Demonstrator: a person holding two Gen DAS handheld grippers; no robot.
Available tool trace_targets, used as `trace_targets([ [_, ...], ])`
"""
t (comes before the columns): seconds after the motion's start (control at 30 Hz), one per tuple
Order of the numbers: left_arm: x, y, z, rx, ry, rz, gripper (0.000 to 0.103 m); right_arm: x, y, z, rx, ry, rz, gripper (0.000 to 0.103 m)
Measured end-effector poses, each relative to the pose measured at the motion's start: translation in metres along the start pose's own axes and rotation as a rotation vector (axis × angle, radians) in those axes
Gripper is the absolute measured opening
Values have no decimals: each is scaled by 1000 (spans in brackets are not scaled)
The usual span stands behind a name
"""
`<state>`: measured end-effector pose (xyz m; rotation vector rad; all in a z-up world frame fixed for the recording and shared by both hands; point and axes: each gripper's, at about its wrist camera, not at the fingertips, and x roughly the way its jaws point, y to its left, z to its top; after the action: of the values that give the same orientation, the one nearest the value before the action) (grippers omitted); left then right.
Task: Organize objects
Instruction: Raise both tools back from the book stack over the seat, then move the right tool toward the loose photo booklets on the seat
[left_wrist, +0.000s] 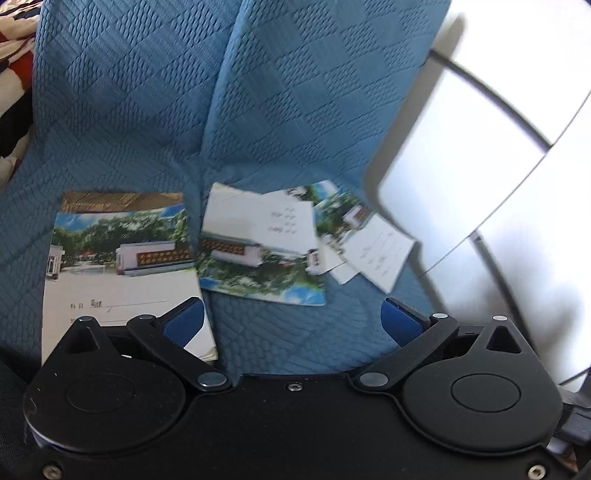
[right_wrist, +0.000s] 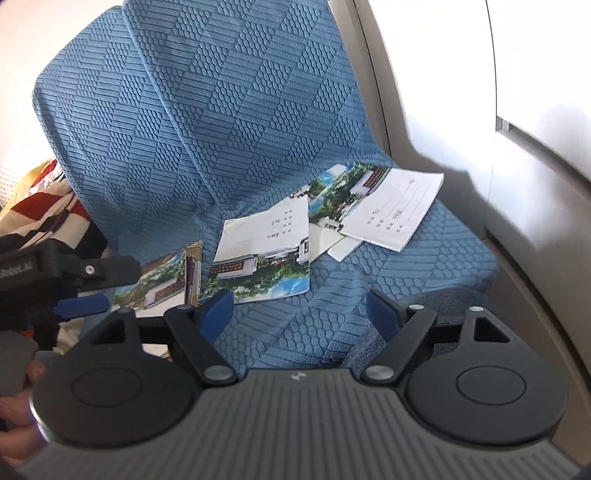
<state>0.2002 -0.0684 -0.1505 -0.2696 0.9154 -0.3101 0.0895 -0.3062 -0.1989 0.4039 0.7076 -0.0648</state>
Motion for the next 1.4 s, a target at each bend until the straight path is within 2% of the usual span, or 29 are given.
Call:
trace_targets([
  [0.43,32,3,10,10,-2,0,102,37,-5,5,19,1,13,80],
  [0.7,71,20,19,18,21,85,102,71,-2,12,48,31,26,80],
  [0.93,88,35,24,-31,29,79,101,104,-5,16,89,43,30,80],
  [1.03,95,38,25,-39,37,84,101,121,-12,17,152,50,72,75],
  [1.2,102,43,25,-56,46,87,100,143,-19,18,193,78,72,70],
  [1.23,103,44,25,-59,47,87,100,146,-20,19,197,83,68,68],
  [1.3,104,46,24,-69,52,87,99,152,-20,18,188,111,56,55],
  [1.4,105,49,22,-80,62,86,99,163,-18,17,169,143,35,51],
])
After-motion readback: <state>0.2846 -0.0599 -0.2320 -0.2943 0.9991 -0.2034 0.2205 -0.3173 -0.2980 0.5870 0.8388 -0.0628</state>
